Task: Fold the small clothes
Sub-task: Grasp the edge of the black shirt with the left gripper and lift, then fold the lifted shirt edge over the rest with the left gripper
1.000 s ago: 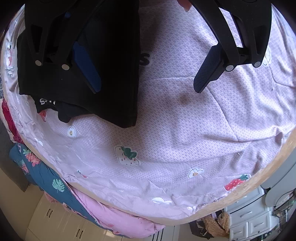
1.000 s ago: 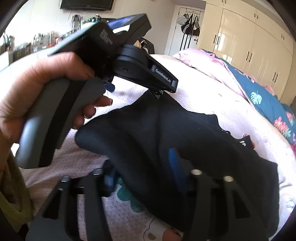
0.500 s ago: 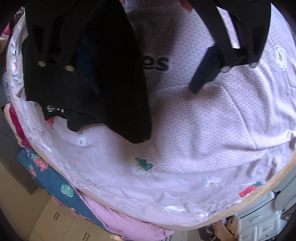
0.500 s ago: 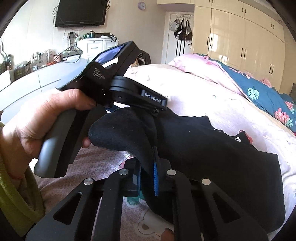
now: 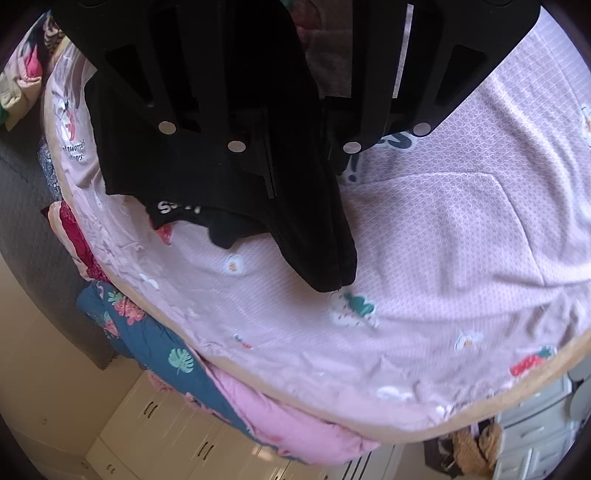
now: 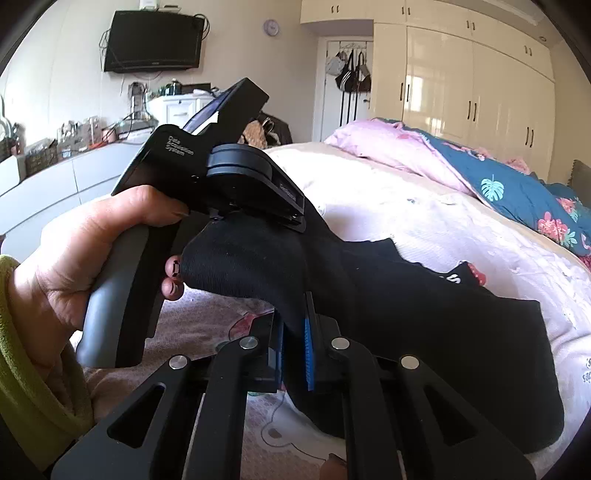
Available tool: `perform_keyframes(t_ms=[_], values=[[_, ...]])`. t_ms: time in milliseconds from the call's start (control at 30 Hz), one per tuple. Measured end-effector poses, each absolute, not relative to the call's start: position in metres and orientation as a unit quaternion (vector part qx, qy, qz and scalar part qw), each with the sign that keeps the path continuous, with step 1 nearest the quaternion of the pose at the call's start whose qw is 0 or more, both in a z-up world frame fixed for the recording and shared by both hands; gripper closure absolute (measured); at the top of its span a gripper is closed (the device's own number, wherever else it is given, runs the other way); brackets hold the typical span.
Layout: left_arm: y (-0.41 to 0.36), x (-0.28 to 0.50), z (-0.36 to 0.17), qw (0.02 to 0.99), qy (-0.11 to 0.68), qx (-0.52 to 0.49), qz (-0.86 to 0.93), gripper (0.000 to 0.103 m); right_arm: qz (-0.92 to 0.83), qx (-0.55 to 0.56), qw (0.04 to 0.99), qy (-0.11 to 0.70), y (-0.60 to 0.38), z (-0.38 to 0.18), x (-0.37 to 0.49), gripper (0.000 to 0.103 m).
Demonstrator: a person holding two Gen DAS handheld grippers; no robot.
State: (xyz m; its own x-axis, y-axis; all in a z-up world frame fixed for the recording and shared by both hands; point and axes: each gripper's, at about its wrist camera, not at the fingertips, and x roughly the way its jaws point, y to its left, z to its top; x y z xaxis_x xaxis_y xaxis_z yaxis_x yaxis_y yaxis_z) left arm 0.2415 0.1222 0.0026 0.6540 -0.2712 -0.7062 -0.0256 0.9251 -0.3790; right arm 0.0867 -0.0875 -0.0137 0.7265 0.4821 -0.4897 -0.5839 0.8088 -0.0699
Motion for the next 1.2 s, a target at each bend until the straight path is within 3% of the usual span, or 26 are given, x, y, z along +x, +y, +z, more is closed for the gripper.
perform_keyframes(t_ms=[733,1200], values=[[0.017,0.223,0.077,0.915,0.370,-0.126,-0.096,0.095,0.242,-0.018,0.943,0.226,-0.184,0.012,0.071,0.096],[-0.066,0.243,0.076,0.902,0.402,-0.090,-0.131,0.095,0.190,0.084,0.938,0.279,-0.247,0.002,0.080,0.096]])
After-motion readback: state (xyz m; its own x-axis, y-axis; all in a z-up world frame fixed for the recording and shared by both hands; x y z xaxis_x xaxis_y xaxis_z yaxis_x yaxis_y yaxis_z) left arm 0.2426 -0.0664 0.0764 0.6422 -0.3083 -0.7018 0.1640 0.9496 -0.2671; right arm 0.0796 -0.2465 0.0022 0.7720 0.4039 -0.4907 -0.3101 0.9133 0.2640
